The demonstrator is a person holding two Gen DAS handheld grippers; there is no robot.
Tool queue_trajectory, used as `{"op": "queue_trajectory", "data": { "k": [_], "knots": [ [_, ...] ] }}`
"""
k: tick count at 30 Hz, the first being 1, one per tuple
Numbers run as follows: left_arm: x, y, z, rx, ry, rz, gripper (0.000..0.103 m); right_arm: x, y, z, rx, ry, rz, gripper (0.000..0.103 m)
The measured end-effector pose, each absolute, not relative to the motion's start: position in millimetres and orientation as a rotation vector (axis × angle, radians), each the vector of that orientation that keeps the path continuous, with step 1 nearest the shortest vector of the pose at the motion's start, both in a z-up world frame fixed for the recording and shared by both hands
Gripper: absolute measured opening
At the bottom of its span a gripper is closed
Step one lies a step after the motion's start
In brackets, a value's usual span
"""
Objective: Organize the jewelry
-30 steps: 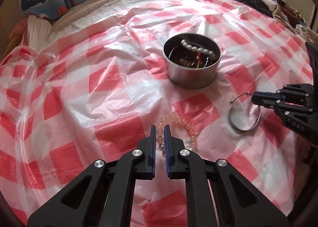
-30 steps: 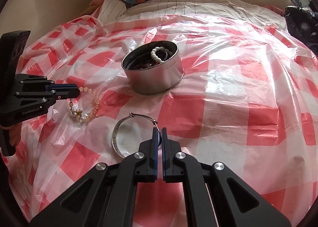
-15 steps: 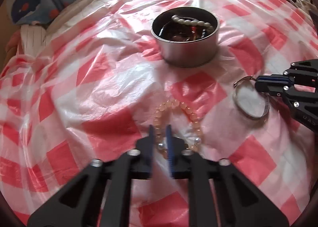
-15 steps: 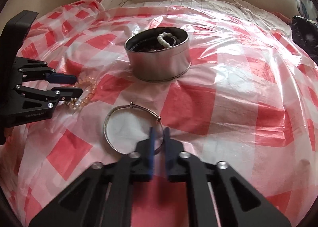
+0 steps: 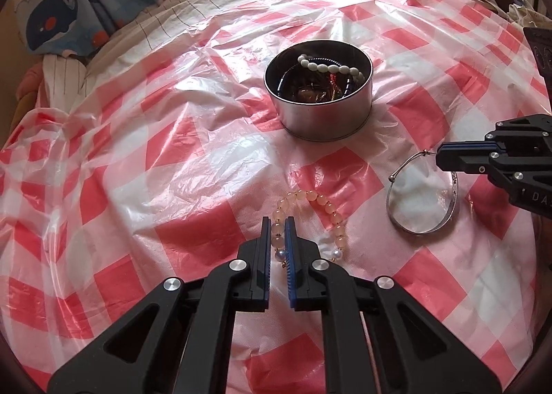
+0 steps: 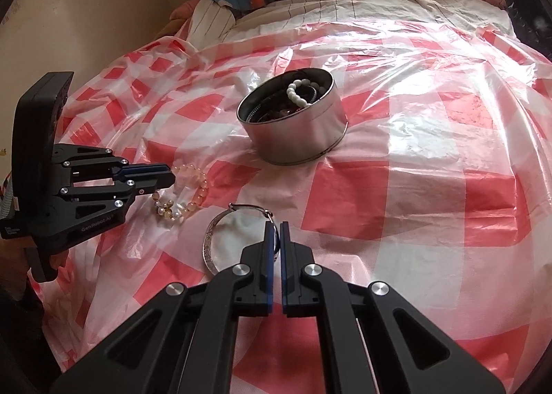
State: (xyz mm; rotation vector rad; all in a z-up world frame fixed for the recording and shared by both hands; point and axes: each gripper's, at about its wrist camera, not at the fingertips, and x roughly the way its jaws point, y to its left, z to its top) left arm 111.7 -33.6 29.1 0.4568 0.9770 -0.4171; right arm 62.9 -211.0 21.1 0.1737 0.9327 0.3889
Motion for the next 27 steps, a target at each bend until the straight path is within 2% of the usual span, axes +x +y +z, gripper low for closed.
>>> {"op": "queue_trajectory", "data": {
  "k": [12, 27],
  "knots": [
    [111, -34, 34, 0.455, 0.960, -0.419, 0.007, 62, -212, 22, 0.174, 0.925, 0.385, 0.004],
    [119, 0, 56, 0.261, 0.943, -0.450, 0.007, 62, -217, 23, 0.176, 0.920, 0.362, 0.004]
  ]
}}
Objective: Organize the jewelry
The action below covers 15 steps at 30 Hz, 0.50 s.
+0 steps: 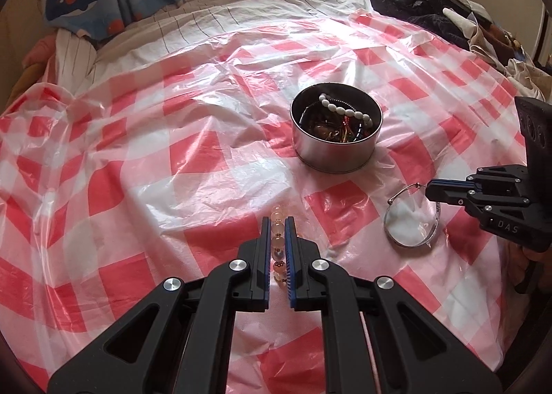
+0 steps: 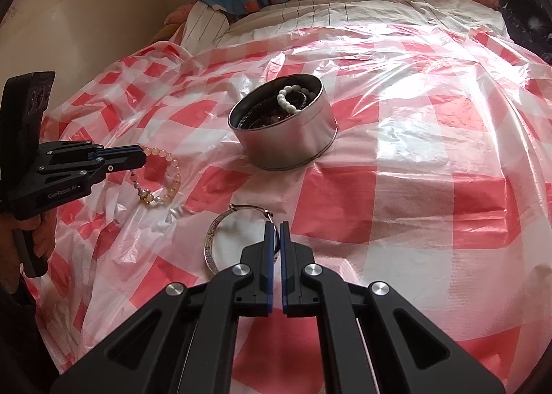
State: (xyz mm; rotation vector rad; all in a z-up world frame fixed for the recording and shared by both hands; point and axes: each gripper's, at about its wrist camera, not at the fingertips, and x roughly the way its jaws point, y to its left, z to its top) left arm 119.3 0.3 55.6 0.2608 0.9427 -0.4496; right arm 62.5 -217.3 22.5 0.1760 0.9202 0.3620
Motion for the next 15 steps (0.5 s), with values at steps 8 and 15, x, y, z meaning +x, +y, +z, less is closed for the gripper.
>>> {"op": "queue_trajectory", "data": {
  "k": [8, 15],
  "knots": [
    [123, -8, 30, 0.370, 1.026, -0.377, 0.007, 66, -213, 13, 0.159, 0.975, 0.352, 0.054],
    [125, -14, 17, 0.422, 1.052, -0.350, 0.008, 65, -199, 7, 0.052, 0.980, 0.313, 0.044]
  ]
}}
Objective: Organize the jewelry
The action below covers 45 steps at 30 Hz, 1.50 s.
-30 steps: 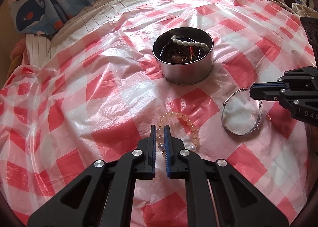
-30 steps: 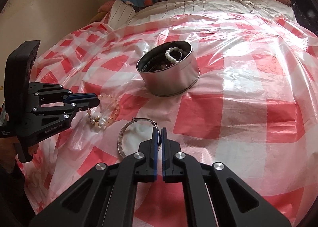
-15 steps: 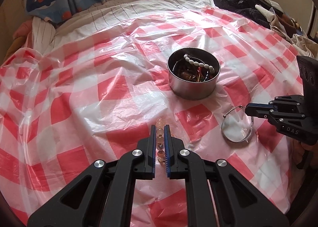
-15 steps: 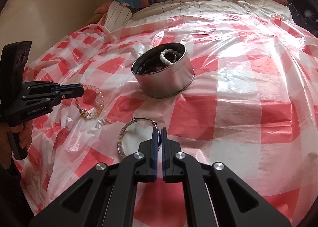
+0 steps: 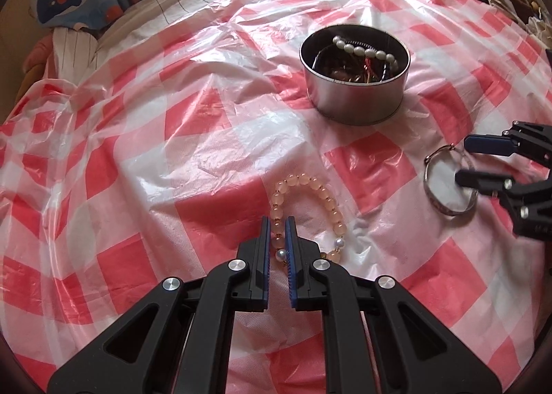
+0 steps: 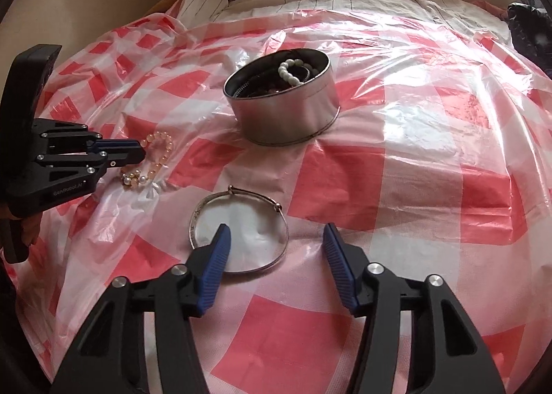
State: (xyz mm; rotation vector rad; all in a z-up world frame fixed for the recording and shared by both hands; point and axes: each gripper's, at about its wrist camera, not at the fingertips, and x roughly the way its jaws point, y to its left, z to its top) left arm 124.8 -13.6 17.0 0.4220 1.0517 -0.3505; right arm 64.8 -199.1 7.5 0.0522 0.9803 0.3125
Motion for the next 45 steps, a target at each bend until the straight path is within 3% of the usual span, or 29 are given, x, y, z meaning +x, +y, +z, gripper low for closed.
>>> {"op": "queue_trajectory", "data": {
  "k": [1, 2, 5, 11, 18, 19, 22, 24, 26, 28, 35, 45],
  "knots": [
    [124, -15, 16, 0.430, 1.052, -0.350, 0.008, 65, -199, 6, 0.034, 0.981, 0.300, 0.030],
    [123, -17, 15, 0.441, 1.050, -0.354, 0.008, 65, -198, 5, 0.019, 0.983, 0.298, 0.007],
    [119, -24, 14, 0.465, 1.049, -0.387, 0.007, 62, -192, 5, 0.002, 0.981, 0.331, 0.003],
    [116, -20, 33, 0.349, 1.012, -0.471, 0.007, 63, -211, 16, 0.170, 0.930, 0.392, 0.003],
    [119, -19, 28, 0.341, 1.032, -0.452, 0.007, 64, -206, 17, 0.110, 0.940, 0.353, 0.004],
    [120, -18, 27, 0.344, 1.038, -0.438, 0.007, 65, -206, 15, 0.107, 0.953, 0.350, 0.007],
    [124, -15, 20, 0.363, 1.059, -0.395, 0.008, 65, -201, 10, 0.066, 0.969, 0.333, 0.042],
    [125, -17, 14, 0.394, 1.069, -0.381, 0.009, 64, -190, 6, -0.019, 0.978, 0.323, 0.039],
    [123, -19, 12, 0.412, 1.067, -0.387, 0.009, 63, -187, 4, -0.038, 0.982, 0.336, 0.009],
    [120, -22, 12, 0.424, 1.061, -0.405, 0.007, 63, -193, 3, 0.006, 0.987, 0.349, 0.005],
    [115, -19, 39, 0.263, 1.002, -0.532, 0.007, 65, -217, 13, 0.232, 0.958, 0.424, 0.004],
    [111, -17, 56, 0.182, 0.951, -0.574, 0.007, 60, -221, 32, 0.286, 0.897, 0.454, 0.004]
  ]
}}
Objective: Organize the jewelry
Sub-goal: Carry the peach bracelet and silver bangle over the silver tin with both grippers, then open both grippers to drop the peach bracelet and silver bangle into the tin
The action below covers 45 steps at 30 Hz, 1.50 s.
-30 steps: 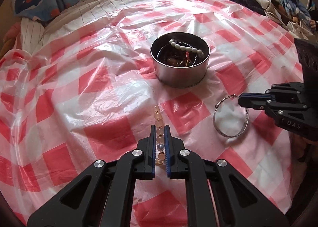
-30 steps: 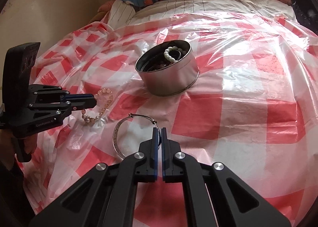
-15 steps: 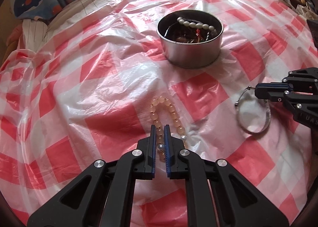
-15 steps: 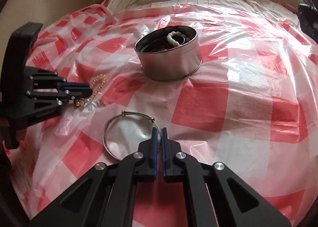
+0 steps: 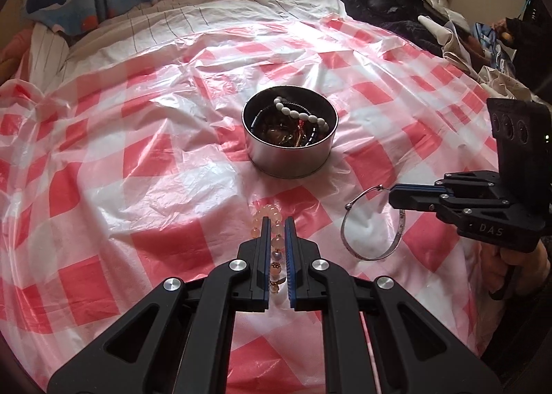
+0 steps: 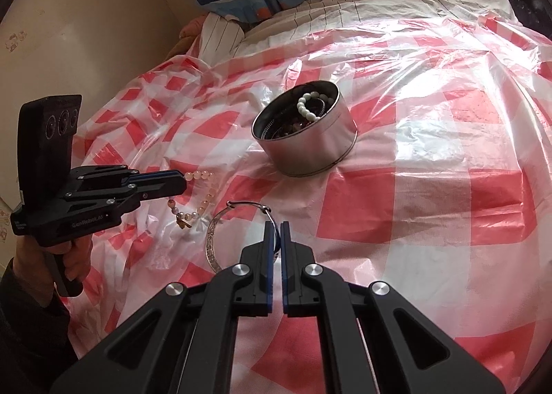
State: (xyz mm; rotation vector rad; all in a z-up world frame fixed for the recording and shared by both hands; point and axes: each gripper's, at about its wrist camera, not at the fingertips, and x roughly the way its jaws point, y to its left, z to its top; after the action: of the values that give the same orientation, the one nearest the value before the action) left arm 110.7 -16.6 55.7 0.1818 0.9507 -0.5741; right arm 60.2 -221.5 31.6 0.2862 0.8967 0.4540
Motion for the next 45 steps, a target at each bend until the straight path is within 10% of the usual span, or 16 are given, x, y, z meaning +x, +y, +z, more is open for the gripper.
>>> {"op": "queue_trajectory", "data": {
  "k": [45],
  "knots": [
    [188, -60, 101, -0.031, 0.793, -0.565, 0.011, 112, -241, 83, 0.281, 0.662, 0.306, 0.005]
  ]
}}
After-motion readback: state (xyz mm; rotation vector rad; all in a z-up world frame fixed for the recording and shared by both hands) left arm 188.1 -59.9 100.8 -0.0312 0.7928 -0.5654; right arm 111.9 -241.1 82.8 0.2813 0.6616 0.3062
